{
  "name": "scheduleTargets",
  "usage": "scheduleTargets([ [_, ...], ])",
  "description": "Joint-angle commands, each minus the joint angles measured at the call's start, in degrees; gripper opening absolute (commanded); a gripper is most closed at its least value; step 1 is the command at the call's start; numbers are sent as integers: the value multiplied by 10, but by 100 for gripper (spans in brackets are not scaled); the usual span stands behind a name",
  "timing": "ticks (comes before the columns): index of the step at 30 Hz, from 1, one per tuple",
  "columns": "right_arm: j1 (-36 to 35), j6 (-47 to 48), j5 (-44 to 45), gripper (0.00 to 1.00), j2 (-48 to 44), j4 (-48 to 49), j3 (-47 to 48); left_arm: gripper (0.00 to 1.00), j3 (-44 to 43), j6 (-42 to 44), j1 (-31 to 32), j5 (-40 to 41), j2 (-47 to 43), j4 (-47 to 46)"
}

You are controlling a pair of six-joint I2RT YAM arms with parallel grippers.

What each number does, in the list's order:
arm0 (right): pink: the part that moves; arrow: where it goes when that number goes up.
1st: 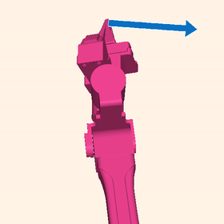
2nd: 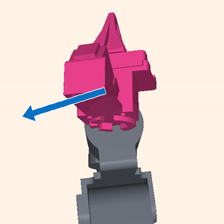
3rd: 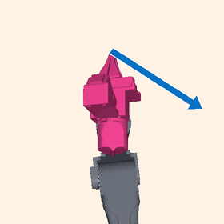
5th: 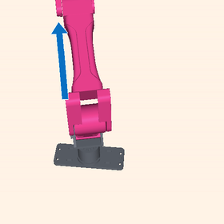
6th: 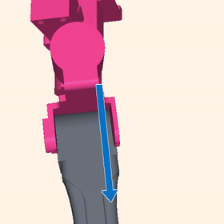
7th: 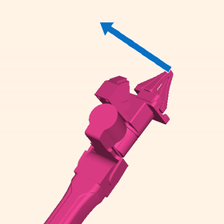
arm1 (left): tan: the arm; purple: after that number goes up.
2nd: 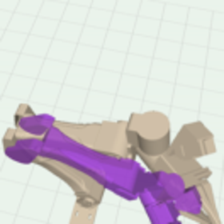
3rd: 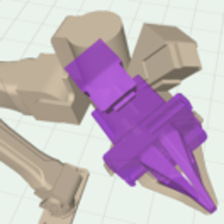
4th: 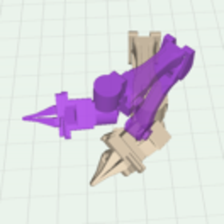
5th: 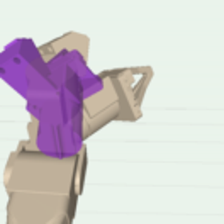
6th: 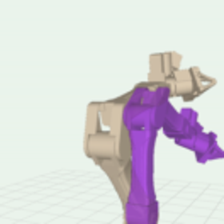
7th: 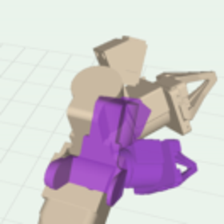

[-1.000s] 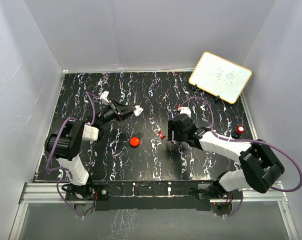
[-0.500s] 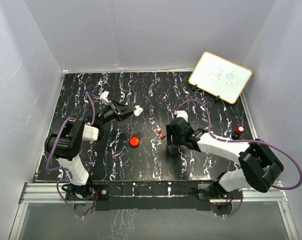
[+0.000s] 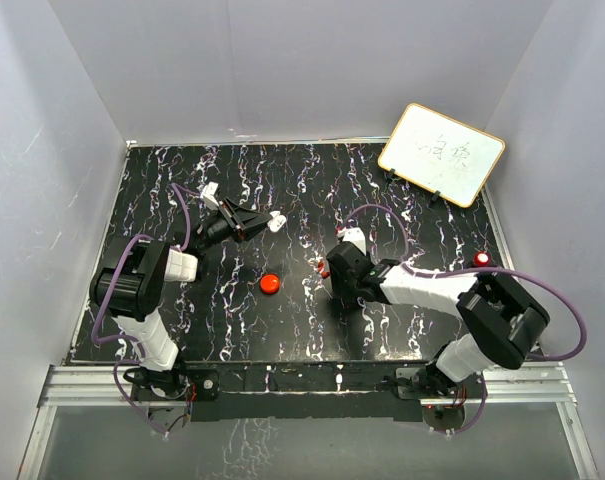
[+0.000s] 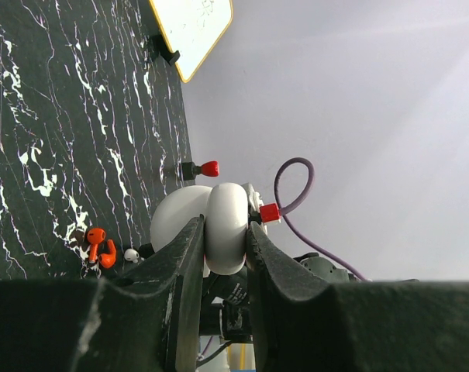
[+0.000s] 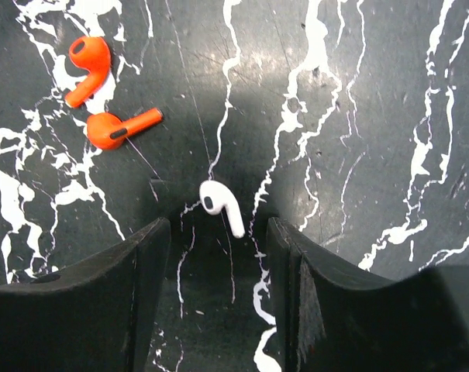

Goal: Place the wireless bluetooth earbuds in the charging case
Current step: Adjust the earbud at the center of the board.

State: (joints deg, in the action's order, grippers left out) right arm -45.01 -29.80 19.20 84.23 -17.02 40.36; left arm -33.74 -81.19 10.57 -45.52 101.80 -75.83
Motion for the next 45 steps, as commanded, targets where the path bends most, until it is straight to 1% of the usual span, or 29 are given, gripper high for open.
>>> scheduleTargets([
  [1,-11,4,36,49,25,-2,29,0,5,3,-4,-7,-15,-27],
  [6,-16,3,50,43,44,-3,35,0,5,2,-4,-9,-15,-29],
  [11,-16,-4,62,35,48,-6,36,0,7,1,-5,-8,-14,-32],
  [19,-15,-8,86,26,62,-17,42,0,8,-3,-5,-8,-13,-37],
  [27,-21,-10,108,14,75,-31,56,0,7,-1,-5,-8,-11,-36],
  [35,-28,-10,158,11,115,-68,104,0,7,-3,-5,-9,-13,-38],
  [39,-28,0,188,11,151,-86,145,0,9,-3,-8,-10,-20,-36],
  [41,-28,8,204,10,187,-89,161,0,11,-4,-13,-10,-26,-35],
  [45,-28,22,229,10,233,-98,203,0,22,-6,-34,-6,-51,-27],
])
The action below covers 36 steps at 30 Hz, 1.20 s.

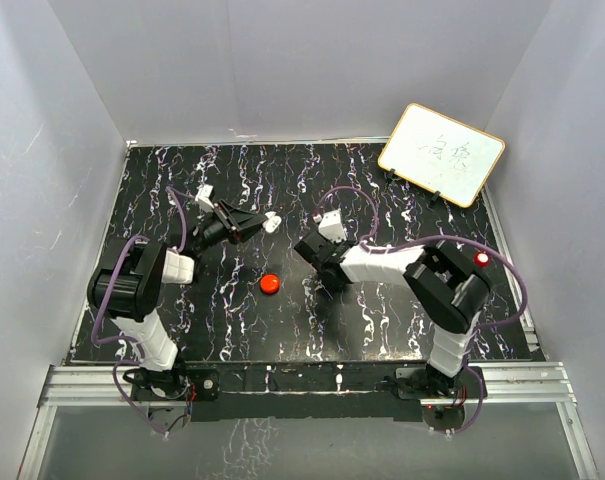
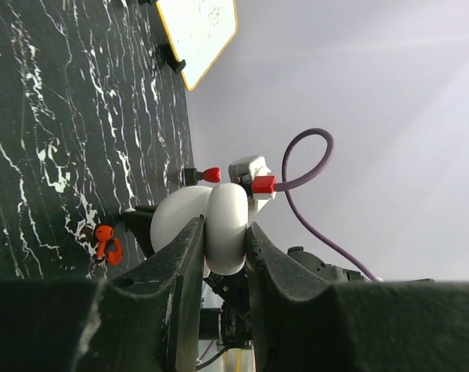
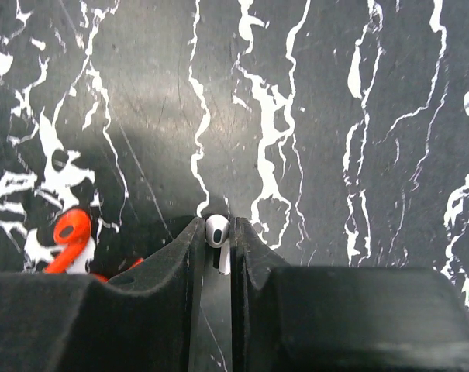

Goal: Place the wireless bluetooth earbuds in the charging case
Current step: Adjust the earbud at the center of the board.

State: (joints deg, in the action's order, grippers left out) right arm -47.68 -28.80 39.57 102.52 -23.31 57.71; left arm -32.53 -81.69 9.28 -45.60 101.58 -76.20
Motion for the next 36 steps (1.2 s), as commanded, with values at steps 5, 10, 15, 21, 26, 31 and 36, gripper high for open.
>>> scheduleTargets([
  [5,-2,30,53,10,95,-48,77,0,7,34,-46,-1,-98,45],
  [10,-1,52,80,9,136,-59,118,0,-3,60,-68,7,-138,115],
  [15,-1,81,106,9,179,-75,170,0,-11,60,-87,4,-158,132],
  [21,-1,117,132,11,225,-93,241,0,-8,71,-109,-1,-185,161],
  [26,-1,136,148,15,257,-103,285,0,1,68,-130,-7,-203,163],
  [31,-1,145,154,23,277,-111,311,0,8,64,-152,-16,-224,170],
  [36,-1,151,154,27,280,-111,324,0,11,64,-168,-24,-229,177],
])
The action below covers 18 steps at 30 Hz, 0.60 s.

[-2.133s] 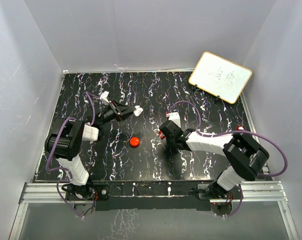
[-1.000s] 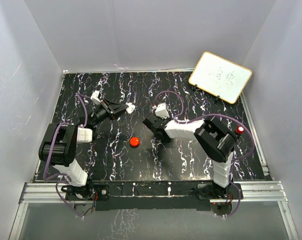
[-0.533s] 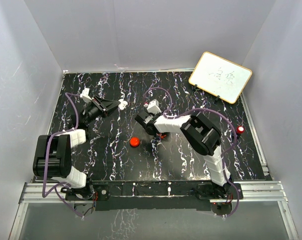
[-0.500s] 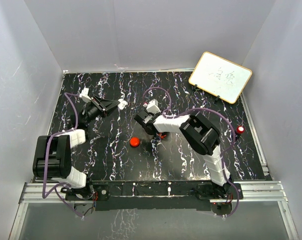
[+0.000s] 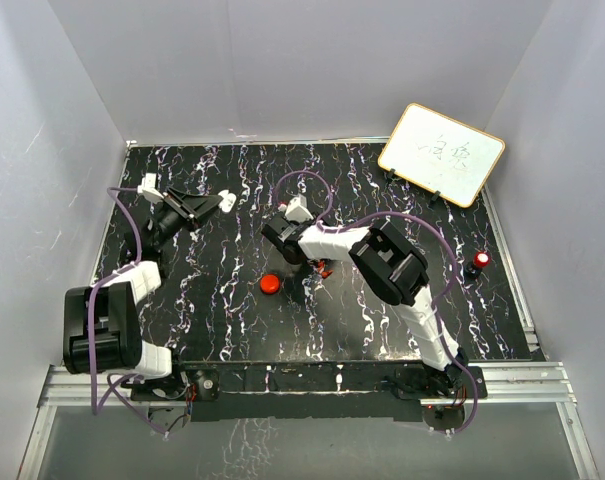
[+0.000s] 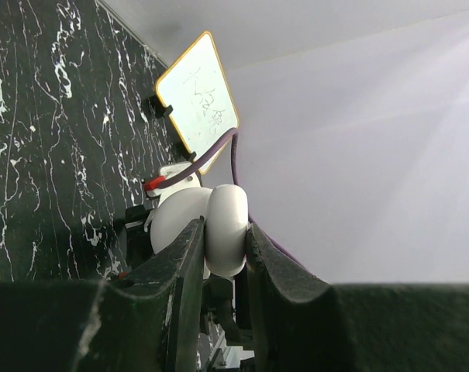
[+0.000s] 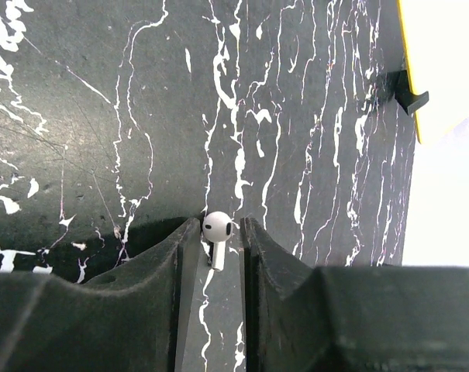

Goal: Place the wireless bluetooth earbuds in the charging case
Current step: Adjust the earbud at the center of the board.

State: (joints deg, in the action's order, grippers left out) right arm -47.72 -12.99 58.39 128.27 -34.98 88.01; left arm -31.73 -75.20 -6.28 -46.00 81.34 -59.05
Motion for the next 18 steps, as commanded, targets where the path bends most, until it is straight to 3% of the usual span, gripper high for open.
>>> scheduleTargets([
  [1,-1,-5,-34,28,23,6,23,0,5,-1,-15,-20,-27,4],
  [8,0,-12,-67,30,3,13,23,0,11,-2,-29,-26,-50,8],
  [18,19,-27,-153,32,-108,81,-50,0,11,-1,-34,-31,-50,10],
])
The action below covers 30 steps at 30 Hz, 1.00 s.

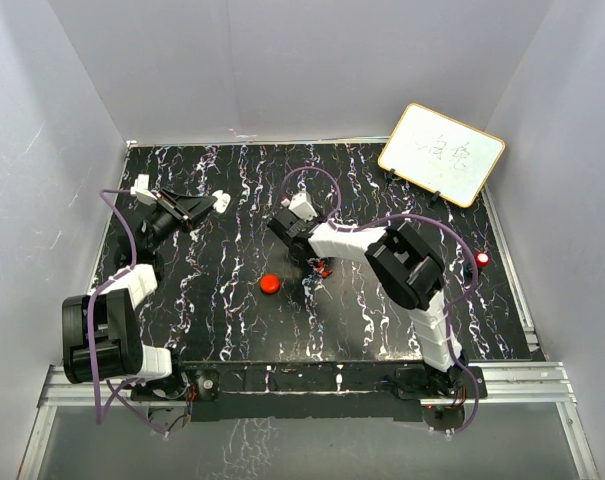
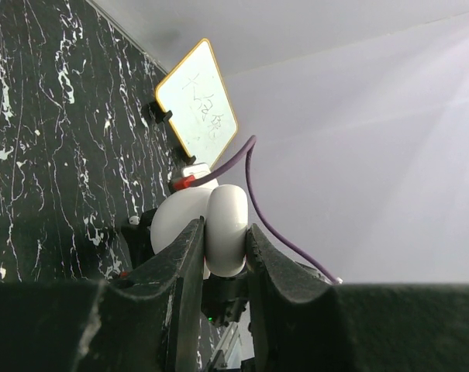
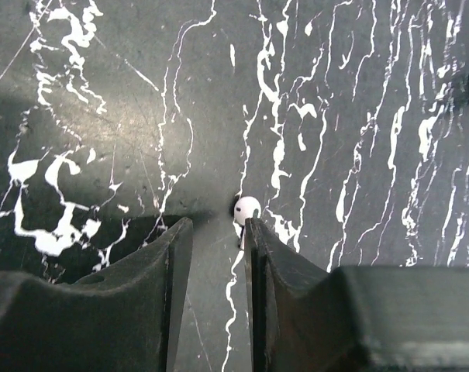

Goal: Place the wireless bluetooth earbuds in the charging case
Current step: Adjust the earbud at the center of the board.

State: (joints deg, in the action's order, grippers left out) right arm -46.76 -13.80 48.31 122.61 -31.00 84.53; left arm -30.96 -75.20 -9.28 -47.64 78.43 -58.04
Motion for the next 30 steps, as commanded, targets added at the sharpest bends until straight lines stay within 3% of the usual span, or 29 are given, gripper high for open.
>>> scheduleTargets([
  [1,10,-19,-54,32,-55,41,-19,0,3,0,-4,-14,-21,1],
  [5,16,-23,-64,33,-63,43,-29,0,4,3,-4,-13,-18,2],
  [12,37,-48,-99,44,-87,65,-54,0,4,6,-4,-14,-15,5],
  [30,47,-51,-128,43,-89,78,-68,0,6,8,-4,-14,-5,-1],
])
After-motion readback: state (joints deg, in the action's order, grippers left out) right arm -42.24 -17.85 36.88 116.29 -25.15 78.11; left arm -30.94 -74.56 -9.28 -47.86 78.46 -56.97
